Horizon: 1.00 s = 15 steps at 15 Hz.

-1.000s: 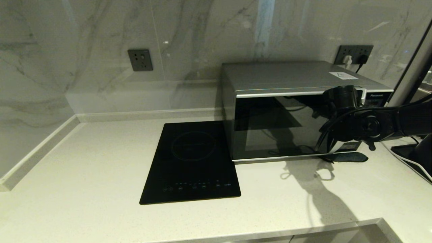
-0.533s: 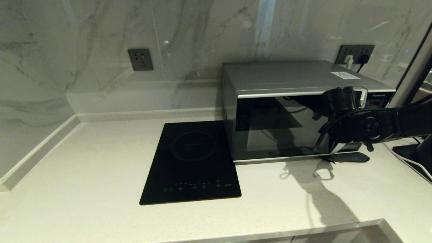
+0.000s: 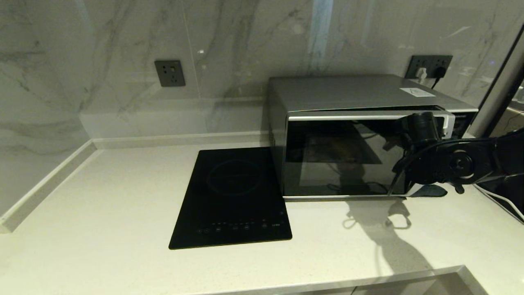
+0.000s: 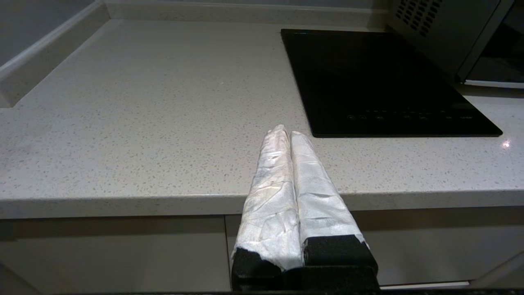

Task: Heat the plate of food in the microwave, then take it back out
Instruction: Open the microwave oven

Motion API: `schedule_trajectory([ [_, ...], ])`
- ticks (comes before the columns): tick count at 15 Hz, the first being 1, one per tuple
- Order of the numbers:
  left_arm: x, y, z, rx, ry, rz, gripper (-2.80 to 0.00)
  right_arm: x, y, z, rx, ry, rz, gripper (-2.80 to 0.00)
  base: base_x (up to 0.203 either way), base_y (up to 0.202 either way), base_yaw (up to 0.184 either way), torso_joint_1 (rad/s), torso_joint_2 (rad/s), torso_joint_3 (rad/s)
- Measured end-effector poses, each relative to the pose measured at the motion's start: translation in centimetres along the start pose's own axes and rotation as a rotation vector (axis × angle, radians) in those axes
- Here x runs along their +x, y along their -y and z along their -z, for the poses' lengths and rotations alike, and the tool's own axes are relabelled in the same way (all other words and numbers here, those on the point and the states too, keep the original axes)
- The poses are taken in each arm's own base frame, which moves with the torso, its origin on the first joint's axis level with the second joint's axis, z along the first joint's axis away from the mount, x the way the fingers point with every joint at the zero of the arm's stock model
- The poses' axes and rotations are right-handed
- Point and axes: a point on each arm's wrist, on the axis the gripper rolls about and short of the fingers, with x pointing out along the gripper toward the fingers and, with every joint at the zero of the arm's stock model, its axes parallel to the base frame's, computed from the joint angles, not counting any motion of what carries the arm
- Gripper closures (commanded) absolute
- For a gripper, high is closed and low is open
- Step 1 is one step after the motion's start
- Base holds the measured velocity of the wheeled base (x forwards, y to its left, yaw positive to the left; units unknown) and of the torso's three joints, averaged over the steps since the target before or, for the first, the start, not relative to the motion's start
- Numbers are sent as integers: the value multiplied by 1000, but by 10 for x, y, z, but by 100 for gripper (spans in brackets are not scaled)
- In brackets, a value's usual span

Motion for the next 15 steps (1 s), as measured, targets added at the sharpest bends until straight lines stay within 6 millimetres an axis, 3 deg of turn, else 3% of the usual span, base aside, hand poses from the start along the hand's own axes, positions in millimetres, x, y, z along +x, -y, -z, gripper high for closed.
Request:
schedule_trajectory([
  [3, 0, 0, 0, 0, 0, -1, 0, -6, 1, 2, -10, 0, -12, 0, 0, 0, 0, 0, 0, 0],
  [4, 0, 0, 0, 0, 0, 0, 0, -7, 1, 2, -12, 0, -14, -280, 0, 0, 0, 0, 0, 0],
  [12, 0, 0, 0, 0, 0, -1, 0, -14, 5, 3, -18, 2, -28, -280, 0, 0, 0, 0, 0, 0],
  [15, 0, 0, 0, 0, 0, -1, 0, -31, 10, 0, -9, 18, -63, -280, 0, 0, 0, 0, 0, 0],
])
